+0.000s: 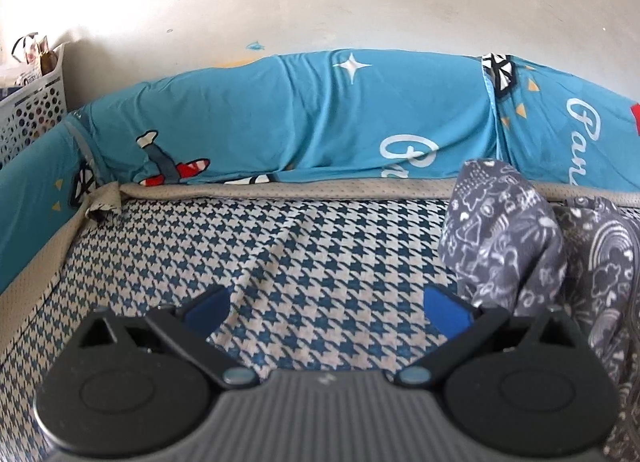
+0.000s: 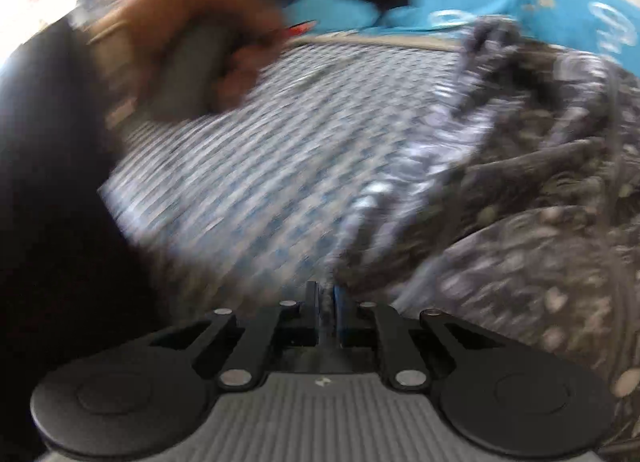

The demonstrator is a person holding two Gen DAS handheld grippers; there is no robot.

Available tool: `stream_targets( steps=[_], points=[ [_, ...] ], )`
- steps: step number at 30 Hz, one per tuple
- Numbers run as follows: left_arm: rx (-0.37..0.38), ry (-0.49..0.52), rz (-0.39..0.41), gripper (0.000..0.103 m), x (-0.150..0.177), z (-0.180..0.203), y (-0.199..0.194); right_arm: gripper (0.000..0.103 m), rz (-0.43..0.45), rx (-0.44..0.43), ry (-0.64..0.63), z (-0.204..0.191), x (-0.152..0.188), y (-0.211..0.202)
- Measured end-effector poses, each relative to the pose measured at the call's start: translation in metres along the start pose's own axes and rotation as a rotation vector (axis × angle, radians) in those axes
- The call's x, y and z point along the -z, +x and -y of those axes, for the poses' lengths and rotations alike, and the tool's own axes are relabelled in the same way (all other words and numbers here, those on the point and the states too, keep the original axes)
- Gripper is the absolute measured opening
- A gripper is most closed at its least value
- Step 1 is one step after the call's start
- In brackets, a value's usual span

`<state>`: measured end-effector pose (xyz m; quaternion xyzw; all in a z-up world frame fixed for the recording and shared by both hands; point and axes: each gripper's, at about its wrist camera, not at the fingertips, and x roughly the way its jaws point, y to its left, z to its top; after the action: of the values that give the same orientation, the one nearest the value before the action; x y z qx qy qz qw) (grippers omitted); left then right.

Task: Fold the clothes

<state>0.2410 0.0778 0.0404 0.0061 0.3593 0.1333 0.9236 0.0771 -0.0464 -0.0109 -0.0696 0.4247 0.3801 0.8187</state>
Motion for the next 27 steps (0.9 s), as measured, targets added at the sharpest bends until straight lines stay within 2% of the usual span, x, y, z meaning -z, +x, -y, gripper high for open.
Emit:
stream_targets(
  steps=[2,3,6,12,18,21,24,26,27],
  points=[
    [-0.007,-0.002,-0.003,0.103,0.0,-0.001,0.0,0.003,-0.068,-0.123,-0.02,-0.011,0.006,0.001],
    [-0.01,-0.004,-0.005,0.103,0.0,-0.001,0.0,0.003,-0.086,-0.142,-0.047,-0.017,0.008,0.001],
    [-0.008,-0.012,-0.002,0.103,-0.001,-0.004,-0.001,0.003,-0.032,-0.049,-0.132,-0.021,0.004,-0.005],
    [0.002,-0.03,-0.011,0.103,-0.003,-0.007,0.003,0.004,0.067,0.085,-0.026,0.024,-0.034,-0.009],
    [-0.001,-0.054,-0.031,0.103,-0.004,-0.011,0.014,0.009,0.17,0.245,0.001,0.062,-0.081,-0.002],
    [-0.024,-0.064,-0.038,0.103,-0.003,-0.016,0.021,0.013,0.235,0.308,-0.01,0.077,-0.104,-0.003],
    [-0.025,-0.087,-0.059,0.103,-0.001,-0.022,0.029,0.023,0.318,0.384,-0.045,0.089,-0.129,0.0],
    [-0.026,-0.099,-0.072,0.103,0.001,-0.025,0.033,0.033,0.372,0.432,-0.083,0.096,-0.147,0.007],
    [-0.027,-0.106,-0.077,0.103,0.002,-0.026,0.035,0.034,0.387,0.446,-0.104,0.096,-0.154,0.012]
  ],
)
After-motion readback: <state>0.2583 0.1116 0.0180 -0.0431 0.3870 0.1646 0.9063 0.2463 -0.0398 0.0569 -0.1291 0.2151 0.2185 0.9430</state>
